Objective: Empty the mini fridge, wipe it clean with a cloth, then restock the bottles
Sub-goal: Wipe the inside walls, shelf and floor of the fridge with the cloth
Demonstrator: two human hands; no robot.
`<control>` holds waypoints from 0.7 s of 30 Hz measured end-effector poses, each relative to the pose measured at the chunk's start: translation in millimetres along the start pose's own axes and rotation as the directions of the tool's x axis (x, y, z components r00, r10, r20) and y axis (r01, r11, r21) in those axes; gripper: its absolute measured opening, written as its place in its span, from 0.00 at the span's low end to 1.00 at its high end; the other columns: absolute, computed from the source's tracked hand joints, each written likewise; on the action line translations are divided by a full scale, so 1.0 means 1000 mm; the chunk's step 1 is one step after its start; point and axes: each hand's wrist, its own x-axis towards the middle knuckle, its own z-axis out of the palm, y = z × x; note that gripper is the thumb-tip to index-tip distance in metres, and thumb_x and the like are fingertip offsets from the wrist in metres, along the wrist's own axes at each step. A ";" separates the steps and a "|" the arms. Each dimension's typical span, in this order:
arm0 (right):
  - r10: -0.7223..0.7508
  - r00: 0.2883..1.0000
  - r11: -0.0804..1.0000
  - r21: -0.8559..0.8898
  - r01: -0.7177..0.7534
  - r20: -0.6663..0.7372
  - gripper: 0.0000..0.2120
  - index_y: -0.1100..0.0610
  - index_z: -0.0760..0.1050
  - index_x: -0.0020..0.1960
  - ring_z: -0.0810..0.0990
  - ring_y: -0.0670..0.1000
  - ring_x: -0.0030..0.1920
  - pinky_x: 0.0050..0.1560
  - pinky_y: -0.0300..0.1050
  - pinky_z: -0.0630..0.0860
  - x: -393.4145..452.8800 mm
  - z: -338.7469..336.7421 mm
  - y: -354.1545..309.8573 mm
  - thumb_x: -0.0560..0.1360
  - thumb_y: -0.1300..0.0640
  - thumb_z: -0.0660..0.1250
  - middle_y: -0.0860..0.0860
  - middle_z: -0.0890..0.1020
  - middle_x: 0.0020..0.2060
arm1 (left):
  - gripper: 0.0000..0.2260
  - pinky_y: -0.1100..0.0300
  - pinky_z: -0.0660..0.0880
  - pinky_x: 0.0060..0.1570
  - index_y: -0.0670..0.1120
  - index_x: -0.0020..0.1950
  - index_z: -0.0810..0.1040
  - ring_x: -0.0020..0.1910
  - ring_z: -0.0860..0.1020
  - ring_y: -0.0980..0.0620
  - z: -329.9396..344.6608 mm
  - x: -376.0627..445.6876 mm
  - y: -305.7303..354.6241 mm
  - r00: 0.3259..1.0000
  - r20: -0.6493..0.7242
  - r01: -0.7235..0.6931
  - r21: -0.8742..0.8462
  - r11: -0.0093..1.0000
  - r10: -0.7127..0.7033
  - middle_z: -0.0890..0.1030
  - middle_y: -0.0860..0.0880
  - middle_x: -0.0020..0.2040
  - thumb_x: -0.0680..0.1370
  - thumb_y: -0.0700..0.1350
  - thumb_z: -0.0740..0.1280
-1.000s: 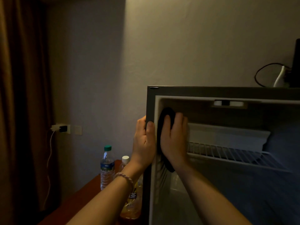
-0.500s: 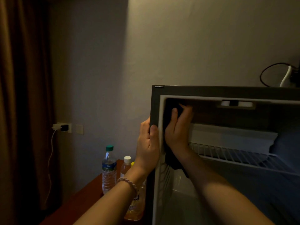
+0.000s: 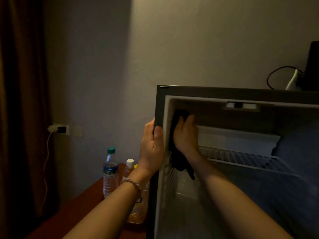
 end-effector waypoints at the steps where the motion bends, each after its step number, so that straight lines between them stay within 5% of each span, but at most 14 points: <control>1: -0.002 1.000 1.000 0.004 0.002 0.020 0.12 0.59 0.65 0.59 0.75 0.62 0.58 0.58 0.54 0.71 -0.003 -0.002 0.000 0.84 0.51 0.53 0.61 0.76 0.58 | 0.28 0.62 0.76 0.54 0.43 0.71 0.69 0.56 0.78 0.52 0.000 0.000 0.001 1.000 0.000 0.003 -0.003 1.000 -0.003 0.76 0.45 0.59 0.81 0.62 0.51; 5: -0.080 0.997 0.995 0.061 0.079 0.006 0.08 0.51 0.64 0.56 0.77 0.54 0.53 0.52 0.54 0.76 -0.023 -0.007 -0.004 0.84 0.48 0.53 0.54 0.76 0.52 | 0.28 0.59 0.77 0.54 0.43 0.69 0.69 0.54 0.78 0.52 0.001 -0.001 0.003 1.000 -0.013 0.018 -0.005 1.000 -0.018 0.76 0.44 0.59 0.80 0.63 0.51; 8: -0.259 0.959 0.961 0.074 0.268 -0.112 0.04 0.50 0.65 0.53 0.75 0.49 0.48 0.46 0.41 0.70 -0.037 -0.008 -0.012 0.84 0.50 0.54 0.51 0.75 0.47 | 0.28 0.61 0.77 0.55 0.43 0.70 0.69 0.56 0.78 0.52 0.001 -0.001 0.005 1.000 -0.018 0.011 -0.012 1.000 -0.011 0.76 0.45 0.60 0.81 0.61 0.51; 11: -0.379 0.895 0.914 0.052 0.401 -0.235 0.03 0.49 0.65 0.51 0.70 0.46 0.48 0.46 0.38 0.67 -0.030 -0.003 -0.022 0.83 0.52 0.56 0.48 0.72 0.46 | 0.28 0.62 0.76 0.58 0.43 0.72 0.69 0.60 0.77 0.53 0.001 -0.001 0.005 1.000 -0.019 0.002 -0.021 1.000 -0.002 0.76 0.45 0.62 0.81 0.61 0.51; 16: -0.315 0.898 0.924 0.118 0.364 -0.306 0.01 0.48 0.63 0.53 0.67 0.45 0.50 0.53 0.43 0.64 -0.007 0.008 -0.021 0.83 0.53 0.55 0.41 0.68 0.44 | 0.28 0.61 0.76 0.54 0.42 0.70 0.70 0.55 0.78 0.53 0.001 -0.001 0.003 1.000 -0.010 0.010 -0.007 1.000 -0.010 0.76 0.44 0.58 0.81 0.61 0.51; 21: -0.207 0.946 0.967 0.092 0.236 -0.248 0.09 0.56 0.69 0.62 0.70 0.54 0.59 0.60 0.46 0.65 0.014 0.016 -0.005 0.84 0.56 0.56 0.56 0.74 0.55 | 0.27 0.64 0.75 0.52 0.42 0.69 0.70 0.53 0.78 0.51 0.000 0.000 0.000 1.000 -0.005 -0.003 -0.016 1.000 0.003 0.76 0.44 0.57 0.81 0.61 0.52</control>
